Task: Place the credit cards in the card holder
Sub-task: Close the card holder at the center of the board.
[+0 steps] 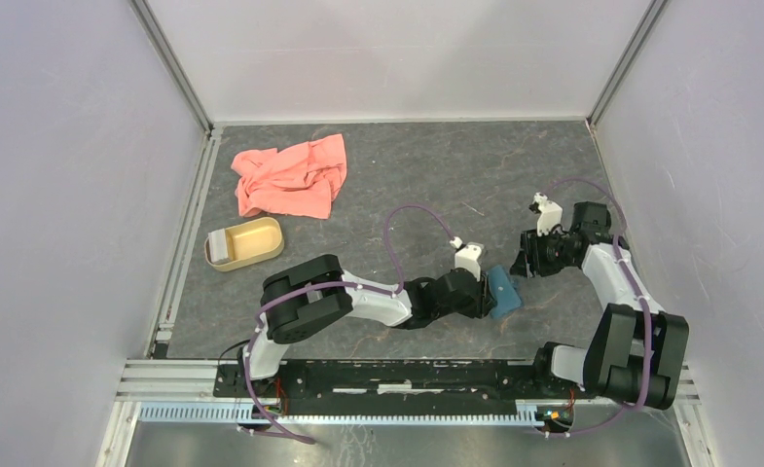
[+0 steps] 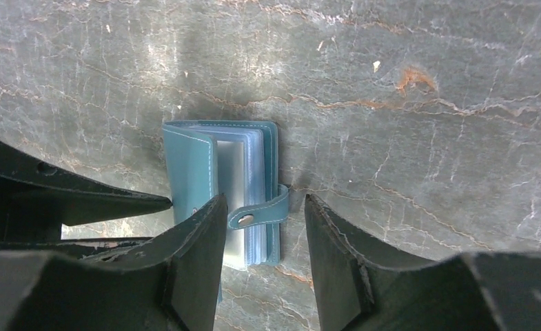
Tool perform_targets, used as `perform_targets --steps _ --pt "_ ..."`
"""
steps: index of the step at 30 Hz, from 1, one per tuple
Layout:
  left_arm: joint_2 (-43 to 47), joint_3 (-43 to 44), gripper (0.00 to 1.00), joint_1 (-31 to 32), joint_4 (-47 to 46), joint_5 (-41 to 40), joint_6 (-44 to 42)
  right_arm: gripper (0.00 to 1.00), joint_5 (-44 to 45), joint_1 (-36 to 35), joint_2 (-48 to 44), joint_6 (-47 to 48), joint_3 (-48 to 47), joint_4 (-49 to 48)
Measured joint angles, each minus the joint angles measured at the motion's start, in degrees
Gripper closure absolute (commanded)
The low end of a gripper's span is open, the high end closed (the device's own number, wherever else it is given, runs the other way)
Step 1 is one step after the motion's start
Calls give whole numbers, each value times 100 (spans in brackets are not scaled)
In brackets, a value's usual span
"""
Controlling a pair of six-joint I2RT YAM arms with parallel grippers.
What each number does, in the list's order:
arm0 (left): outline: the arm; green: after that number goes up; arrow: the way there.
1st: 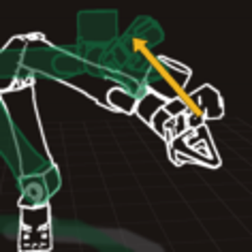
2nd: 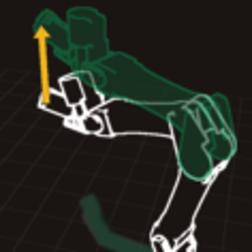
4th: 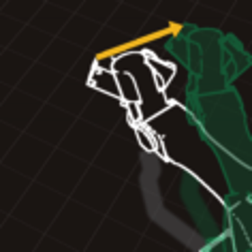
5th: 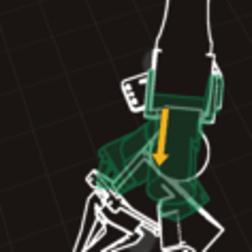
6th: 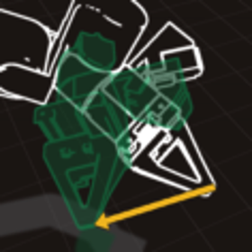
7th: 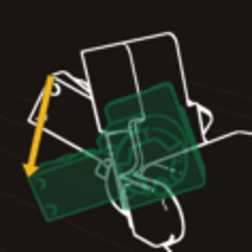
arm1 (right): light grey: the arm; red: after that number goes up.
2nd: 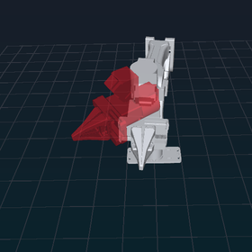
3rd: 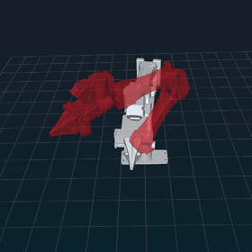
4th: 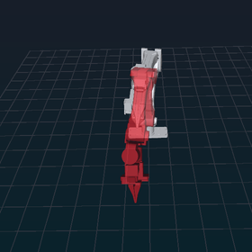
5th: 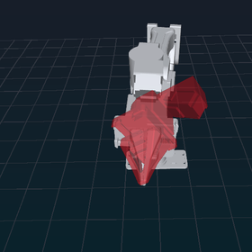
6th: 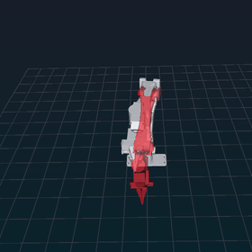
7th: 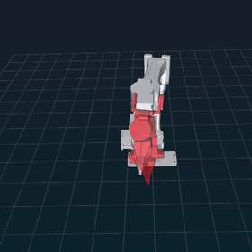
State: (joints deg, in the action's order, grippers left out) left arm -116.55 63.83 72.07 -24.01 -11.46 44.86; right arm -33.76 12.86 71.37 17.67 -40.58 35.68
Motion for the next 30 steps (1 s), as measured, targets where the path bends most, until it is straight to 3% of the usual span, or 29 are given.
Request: perform_targets --steps 8,15,23,30 --pt "-15 223 60 -2 28 42 -105 44 186 -184 219 -201 22 -116" --pt "-269 476 62 -22 33 160 -146 46 448 -433 243 -267 22 -162" --pt "-407 542 62 -76 9 282 -146 58 918 -542 404 -203 22 -133" --pt "-461 597 62 -103 -20 317 -144 60 1193 -568 236 -70 13 28"
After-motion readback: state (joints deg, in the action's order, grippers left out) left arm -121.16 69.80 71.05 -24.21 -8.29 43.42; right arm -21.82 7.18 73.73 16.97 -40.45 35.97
